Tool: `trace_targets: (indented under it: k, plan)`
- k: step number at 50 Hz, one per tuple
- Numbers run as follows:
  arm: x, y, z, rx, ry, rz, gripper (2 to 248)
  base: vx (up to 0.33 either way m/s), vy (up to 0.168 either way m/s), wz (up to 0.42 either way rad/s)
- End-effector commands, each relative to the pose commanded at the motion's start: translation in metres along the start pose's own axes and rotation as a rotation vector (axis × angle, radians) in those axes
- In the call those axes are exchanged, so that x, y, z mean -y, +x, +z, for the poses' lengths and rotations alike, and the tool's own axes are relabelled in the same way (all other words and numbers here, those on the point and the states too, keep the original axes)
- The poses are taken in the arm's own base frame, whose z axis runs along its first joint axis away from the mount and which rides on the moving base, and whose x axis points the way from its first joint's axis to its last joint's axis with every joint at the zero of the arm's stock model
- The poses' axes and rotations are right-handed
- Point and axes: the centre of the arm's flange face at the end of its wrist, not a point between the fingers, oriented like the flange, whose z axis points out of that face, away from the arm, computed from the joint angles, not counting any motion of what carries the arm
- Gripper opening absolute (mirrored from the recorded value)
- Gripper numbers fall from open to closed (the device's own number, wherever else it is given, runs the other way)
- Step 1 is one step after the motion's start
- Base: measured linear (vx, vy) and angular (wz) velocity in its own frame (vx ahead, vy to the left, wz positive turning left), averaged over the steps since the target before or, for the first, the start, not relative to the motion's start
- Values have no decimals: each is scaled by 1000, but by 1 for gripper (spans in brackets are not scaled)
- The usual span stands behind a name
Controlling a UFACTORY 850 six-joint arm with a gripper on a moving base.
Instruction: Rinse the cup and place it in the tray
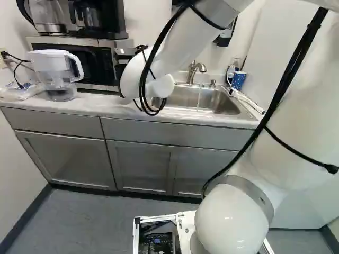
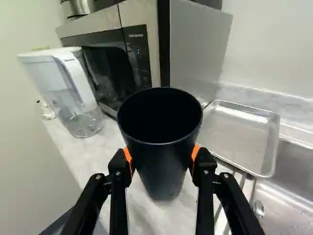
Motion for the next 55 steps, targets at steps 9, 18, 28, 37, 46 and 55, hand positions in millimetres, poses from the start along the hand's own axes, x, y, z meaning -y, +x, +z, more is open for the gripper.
trace_targets:
  k: [9, 18, 28, 37, 46, 55]
  plan:
    - [-11, 11, 1, -21, -24, 6, 125, 0, 0, 0]
    - [-22, 21, 2, -42, -48, 12, 125, 0, 0, 0]
    - [-37, 29, 4, -56, -78, 19, 125, 0, 0, 0]
    - [-51, 30, 7, -57, -107, 25, 125, 0, 0, 0]
    - [-66, 32, 10, -57, -137, 32, 125, 0, 0, 0]
    - [-80, 33, 11, -58, -165, 38, 125, 0, 0, 0]
